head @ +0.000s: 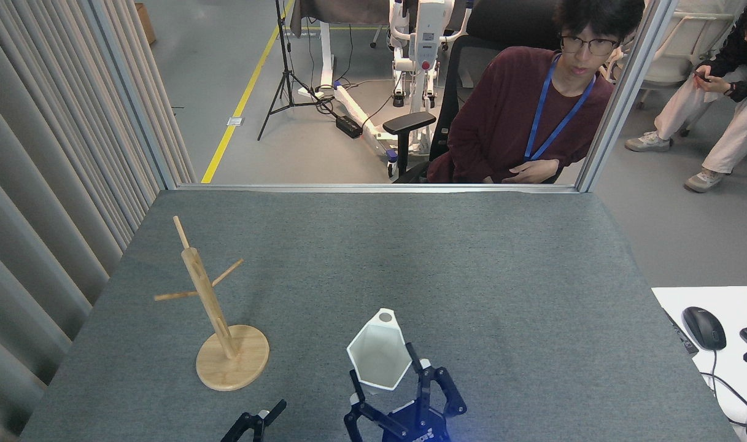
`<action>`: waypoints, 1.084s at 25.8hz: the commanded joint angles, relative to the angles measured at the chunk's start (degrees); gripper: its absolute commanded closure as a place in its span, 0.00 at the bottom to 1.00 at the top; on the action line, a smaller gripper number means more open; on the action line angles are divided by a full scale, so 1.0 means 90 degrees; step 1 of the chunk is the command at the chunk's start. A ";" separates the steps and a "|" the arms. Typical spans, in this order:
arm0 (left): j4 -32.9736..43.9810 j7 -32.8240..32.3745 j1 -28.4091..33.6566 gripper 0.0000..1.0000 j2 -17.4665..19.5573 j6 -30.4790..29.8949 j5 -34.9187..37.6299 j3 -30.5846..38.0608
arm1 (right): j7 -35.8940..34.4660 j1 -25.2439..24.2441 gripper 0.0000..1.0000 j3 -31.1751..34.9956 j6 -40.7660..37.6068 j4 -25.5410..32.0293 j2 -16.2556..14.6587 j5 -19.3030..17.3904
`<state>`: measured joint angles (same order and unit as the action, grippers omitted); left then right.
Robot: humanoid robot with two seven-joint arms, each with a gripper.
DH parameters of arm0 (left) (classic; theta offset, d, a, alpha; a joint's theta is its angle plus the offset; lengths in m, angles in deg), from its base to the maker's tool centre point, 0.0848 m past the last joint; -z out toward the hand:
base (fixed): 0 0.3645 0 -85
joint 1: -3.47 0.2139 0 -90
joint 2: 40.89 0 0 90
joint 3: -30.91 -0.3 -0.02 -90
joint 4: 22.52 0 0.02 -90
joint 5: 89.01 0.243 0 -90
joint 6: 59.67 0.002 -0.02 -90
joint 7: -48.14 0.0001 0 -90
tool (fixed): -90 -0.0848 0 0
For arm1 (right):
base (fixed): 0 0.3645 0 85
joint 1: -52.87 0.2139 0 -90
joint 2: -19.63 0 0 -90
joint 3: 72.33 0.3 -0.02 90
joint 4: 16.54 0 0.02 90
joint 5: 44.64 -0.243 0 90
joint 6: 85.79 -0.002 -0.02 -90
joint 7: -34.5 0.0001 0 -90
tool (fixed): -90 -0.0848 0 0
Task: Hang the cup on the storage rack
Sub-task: 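Lift the cup with the right gripper and bring it toward the left gripper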
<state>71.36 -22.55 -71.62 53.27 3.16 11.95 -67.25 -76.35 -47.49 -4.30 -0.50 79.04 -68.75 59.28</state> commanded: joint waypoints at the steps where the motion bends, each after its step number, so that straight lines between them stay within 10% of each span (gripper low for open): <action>1: -0.0002 -0.0016 -0.0152 0.00 -0.0014 -0.0018 0.0042 -0.0059 | -0.0066 -0.0177 0.70 -0.0439 0.0133 -0.0005 0.0015 0.0241; 27: 0.0252 -0.0007 -0.0338 0.00 -0.0160 -0.0370 0.0022 -0.0098 | -0.0232 -0.0187 0.70 -0.1426 0.0358 -0.0483 0.0035 0.0759; 28: 0.0262 0.0003 -0.0338 0.10 -0.0170 -0.0360 0.0032 -0.0098 | -0.0232 -0.0187 0.70 -0.1426 0.0358 -0.0483 0.0025 0.0759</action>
<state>73.63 -22.56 -74.71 51.87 -0.09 12.15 -68.09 -78.20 -49.08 -16.65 2.96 74.68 -68.40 65.87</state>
